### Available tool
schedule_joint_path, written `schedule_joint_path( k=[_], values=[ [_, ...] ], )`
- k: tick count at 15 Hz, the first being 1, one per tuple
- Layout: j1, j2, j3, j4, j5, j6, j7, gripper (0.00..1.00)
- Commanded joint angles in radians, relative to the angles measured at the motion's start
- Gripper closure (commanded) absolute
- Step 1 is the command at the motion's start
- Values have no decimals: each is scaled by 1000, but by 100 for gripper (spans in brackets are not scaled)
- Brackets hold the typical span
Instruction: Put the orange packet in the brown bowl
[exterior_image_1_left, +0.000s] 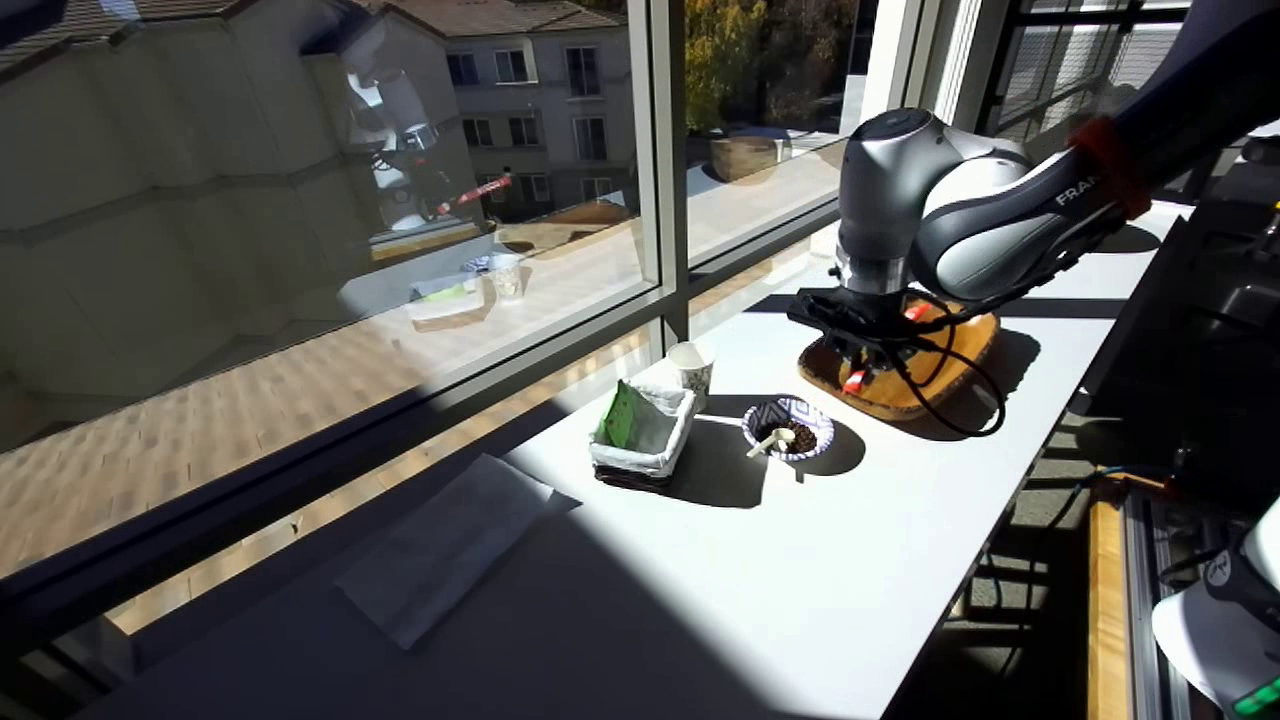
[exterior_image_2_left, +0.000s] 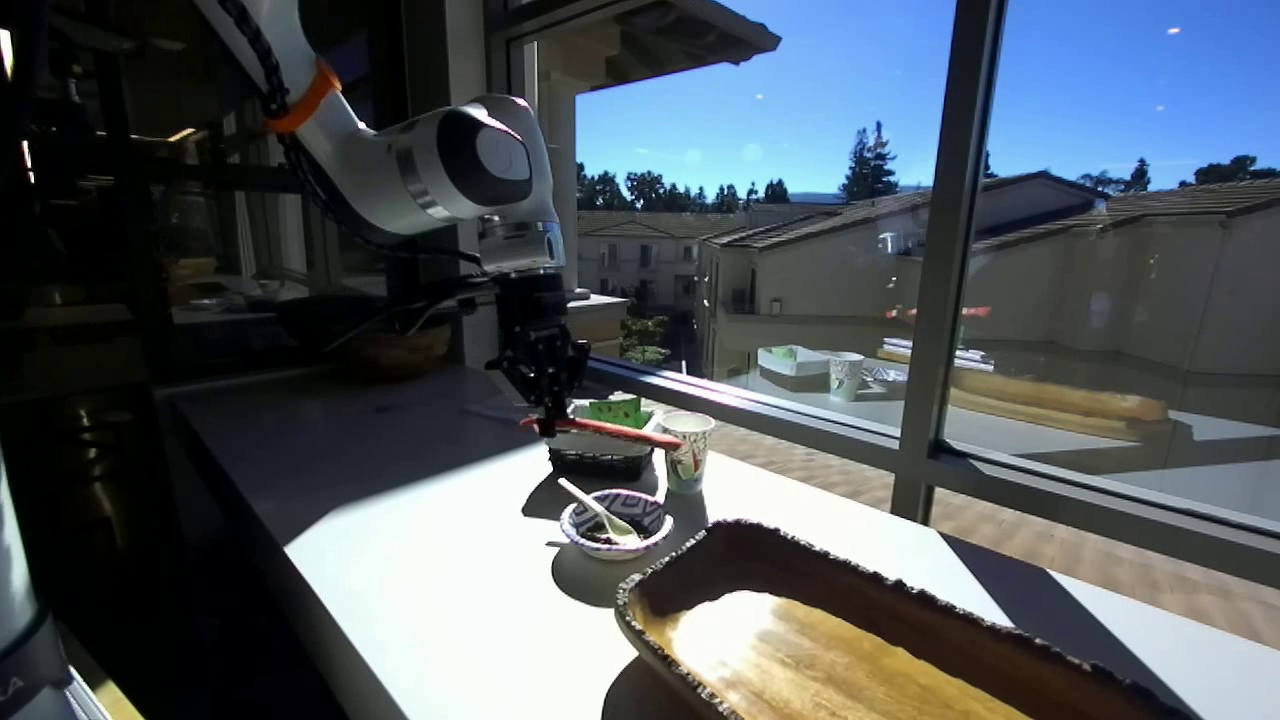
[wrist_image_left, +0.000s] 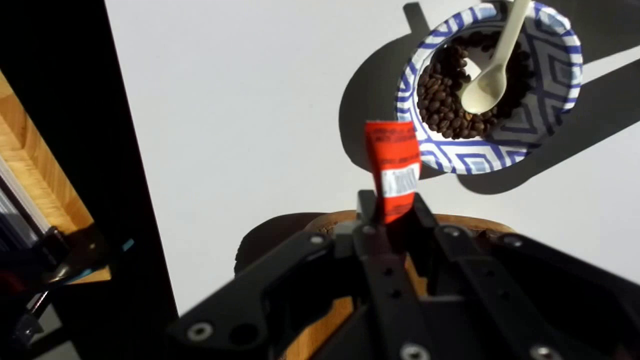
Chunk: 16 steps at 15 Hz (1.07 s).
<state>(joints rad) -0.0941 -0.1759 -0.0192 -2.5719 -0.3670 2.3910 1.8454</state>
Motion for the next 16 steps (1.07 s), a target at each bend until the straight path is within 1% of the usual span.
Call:
schedule_joint_path(
  k=[1, 3, 5, 6, 8, 11, 13, 15, 16],
  values=[
    [-46, -16, 12, -22, -48, 2, 12, 83],
    [-76, -37, 14, -44, -80, 6, 14, 83],
    [-76, -44, 22, -47, -82, 6, 18, 83],
    [-76, -45, 26, -47, -82, 6, 20, 96],
    [-97, -52, 2, -68, -117, 62, -19, 96],
    [-155, -45, -46, -93, -183, 195, -80, 96],
    [-205, -18, -74, -100, -249, 316, -107, 96],
    [-248, 13, -113, -115, -267, 459, -137, 96],
    [-262, 31, -132, -126, -250, 533, -159, 96]
  ],
)
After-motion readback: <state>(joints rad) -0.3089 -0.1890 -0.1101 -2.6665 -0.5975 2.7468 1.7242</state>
